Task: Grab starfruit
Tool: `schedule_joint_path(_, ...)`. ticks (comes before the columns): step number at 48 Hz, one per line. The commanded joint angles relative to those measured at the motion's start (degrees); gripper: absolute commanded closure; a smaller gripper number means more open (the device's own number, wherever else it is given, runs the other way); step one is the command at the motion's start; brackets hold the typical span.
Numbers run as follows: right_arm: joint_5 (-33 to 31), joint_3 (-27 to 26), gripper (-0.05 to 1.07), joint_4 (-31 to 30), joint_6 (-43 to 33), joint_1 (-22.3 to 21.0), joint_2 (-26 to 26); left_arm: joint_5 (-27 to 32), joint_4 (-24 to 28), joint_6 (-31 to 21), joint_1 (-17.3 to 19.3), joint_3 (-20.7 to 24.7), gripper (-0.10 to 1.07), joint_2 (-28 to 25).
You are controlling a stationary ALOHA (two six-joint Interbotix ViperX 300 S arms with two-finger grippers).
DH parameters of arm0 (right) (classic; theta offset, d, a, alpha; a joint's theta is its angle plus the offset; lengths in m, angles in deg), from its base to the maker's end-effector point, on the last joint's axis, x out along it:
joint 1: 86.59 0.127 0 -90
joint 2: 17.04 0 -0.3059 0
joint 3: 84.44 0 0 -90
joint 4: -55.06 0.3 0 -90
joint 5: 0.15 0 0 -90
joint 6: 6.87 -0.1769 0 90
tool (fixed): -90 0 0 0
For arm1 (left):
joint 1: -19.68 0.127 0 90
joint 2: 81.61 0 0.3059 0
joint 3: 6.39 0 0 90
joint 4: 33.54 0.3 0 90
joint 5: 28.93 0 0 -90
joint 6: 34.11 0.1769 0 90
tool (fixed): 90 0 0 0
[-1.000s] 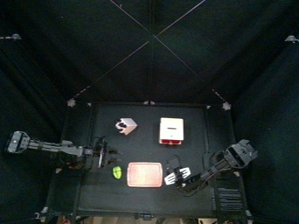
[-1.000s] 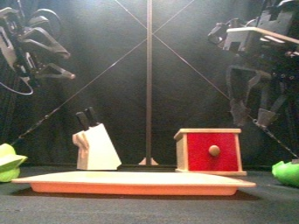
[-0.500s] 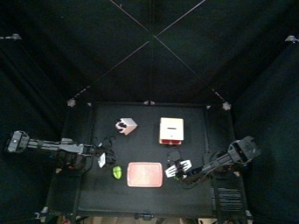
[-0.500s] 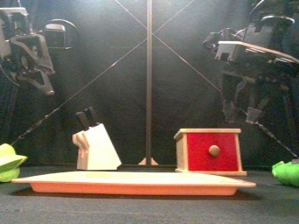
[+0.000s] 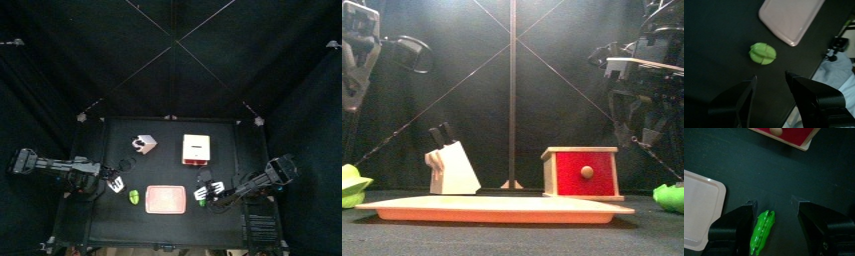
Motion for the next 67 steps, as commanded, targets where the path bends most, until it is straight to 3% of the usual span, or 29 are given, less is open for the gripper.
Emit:
schedule_joint_path(1, -0.1, -0.4, 0.13, -0.1, -0.4, 0.5, -1.7, 4.4, 4.3, -7.0, -1.2, 1.6, 0.11, -1.1)
schedule_joint_path(10, -0.2, -0.4, 0.13, 0.0, -0.4, 0.6, -1.7, 5.6, 12.0, -21.1, -6.9, 0.8, 0.11, -1.6)
schedule_joint_path(22, -0.2, -0.4, 0.13, 0.1, -0.4, 0.6, -1.7, 3.4, 23.6, -44.3, -15.6, 0.3, 0.11, -4.6)
schedule_joint_path(26, -0.2, -0.2, 0.13, 0.1, -0.3, 0.7, -1.7, 1.4, 27.7, -52.2, -18.3, 0.4, 0.11, -6.4)
schedule_joint_path(32, -0.3, -0.1, 0.13, 0.1, 0.4, 0.8, -1.7, -2.4, 29.6, -60.3, -21.4, 0.3, 0.1, -9.1)
schedule_joint_path(45, -0.3, 0.3, 0.13, 0.1, 0.6, 1.1, -2.2, -11.9, 32.4, -66.4, -22.1, -1.0, 0.09, -16.0)
schedule_joint_path(67, -0.3, 0.5, 0.13, 0.3, 0.4, 1.2, -2.3, -18.3, 30.5, -70.1, -20.9, -3.6, 0.09, -22.1)
